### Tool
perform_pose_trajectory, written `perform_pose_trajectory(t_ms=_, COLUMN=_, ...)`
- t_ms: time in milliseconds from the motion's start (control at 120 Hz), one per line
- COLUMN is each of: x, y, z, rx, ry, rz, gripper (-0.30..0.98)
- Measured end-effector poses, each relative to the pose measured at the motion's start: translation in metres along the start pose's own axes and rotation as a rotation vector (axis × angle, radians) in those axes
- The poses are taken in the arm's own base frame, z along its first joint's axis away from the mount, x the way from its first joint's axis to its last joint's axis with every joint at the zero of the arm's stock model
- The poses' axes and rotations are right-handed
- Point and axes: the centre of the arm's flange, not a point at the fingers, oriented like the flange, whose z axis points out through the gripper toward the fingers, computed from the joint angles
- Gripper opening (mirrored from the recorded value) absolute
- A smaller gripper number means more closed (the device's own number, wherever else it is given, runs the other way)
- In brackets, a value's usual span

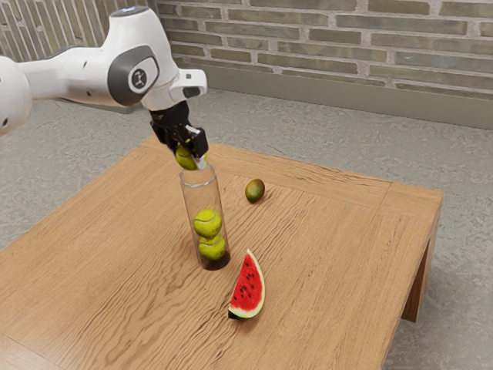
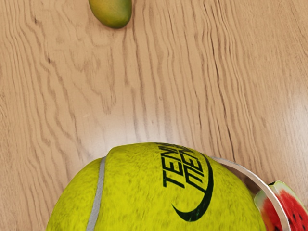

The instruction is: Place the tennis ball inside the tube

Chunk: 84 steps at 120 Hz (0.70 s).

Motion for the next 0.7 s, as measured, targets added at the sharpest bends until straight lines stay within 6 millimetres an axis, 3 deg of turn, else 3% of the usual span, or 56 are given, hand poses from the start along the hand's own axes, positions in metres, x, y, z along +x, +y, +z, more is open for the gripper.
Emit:
perform_pose_trajectory(t_ms=192, x=-0.005, y=0.018, z=-0.001, rx=-0.013, ry=-0.014, rz=0.013, gripper=0.38)
perform_pose_trajectory(t_ms=333, x=-0.008, y=0.02, z=-0.001, rx=-0.014, ry=-0.022, rz=0.006, gripper=0.38)
perform_pose_trajectory(t_ms=633, x=-0.01, y=0.021, z=-0.008, rx=-0.017, ry=-0.024, rz=-0.006, gripper=0.59)
perform_pose_trajectory(t_ms=700, x=-0.016, y=0.022, z=-0.024, rx=-0.025, ry=-0.044, rz=-0.008, gripper=0.61)
